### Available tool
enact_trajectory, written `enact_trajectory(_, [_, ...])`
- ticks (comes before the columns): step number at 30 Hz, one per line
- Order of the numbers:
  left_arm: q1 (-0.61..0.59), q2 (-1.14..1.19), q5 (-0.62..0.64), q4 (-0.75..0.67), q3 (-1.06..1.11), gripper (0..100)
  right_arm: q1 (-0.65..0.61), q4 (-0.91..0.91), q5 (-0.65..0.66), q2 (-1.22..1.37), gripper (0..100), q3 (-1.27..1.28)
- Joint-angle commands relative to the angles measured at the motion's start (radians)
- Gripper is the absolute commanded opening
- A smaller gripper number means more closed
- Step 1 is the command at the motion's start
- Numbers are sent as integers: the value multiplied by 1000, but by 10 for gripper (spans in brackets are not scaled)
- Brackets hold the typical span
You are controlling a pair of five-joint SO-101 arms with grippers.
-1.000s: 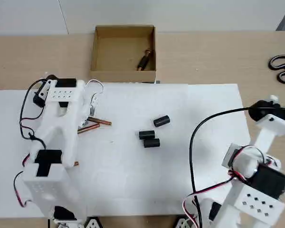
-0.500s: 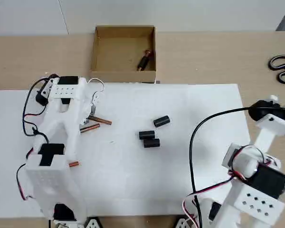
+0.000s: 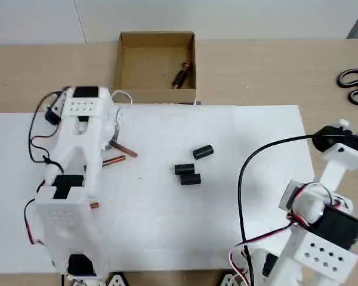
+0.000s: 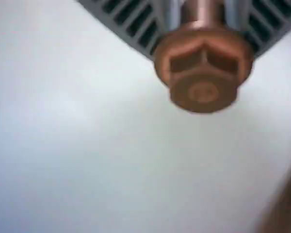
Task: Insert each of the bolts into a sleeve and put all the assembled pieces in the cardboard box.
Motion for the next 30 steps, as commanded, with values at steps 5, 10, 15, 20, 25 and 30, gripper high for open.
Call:
enact_trajectory(5, [-3, -15, -83, 213, -512, 5, 4, -58, -9, -15, 3, -41])
enact_trajectory(10, [-5, -15, -172, 242, -684, 5, 2, -91, -11, -15, 3, -86])
enact_trajectory(15, [-3, -29, -273, 242, -769, 5, -76, -82, -12, -16, 2, -140])
enact_trajectory(20, [25, -173, -381, 242, -800, 6, -255, -93, -14, -16, 2, -233])
enact_trajectory(25, [74, -344, -488, 242, -799, 6, -466, -93, -78, -16, 2, -287])
enact_trajectory(30, [80, -499, -620, 241, -805, 6, -641, -105, -132, -16, 2, -322])
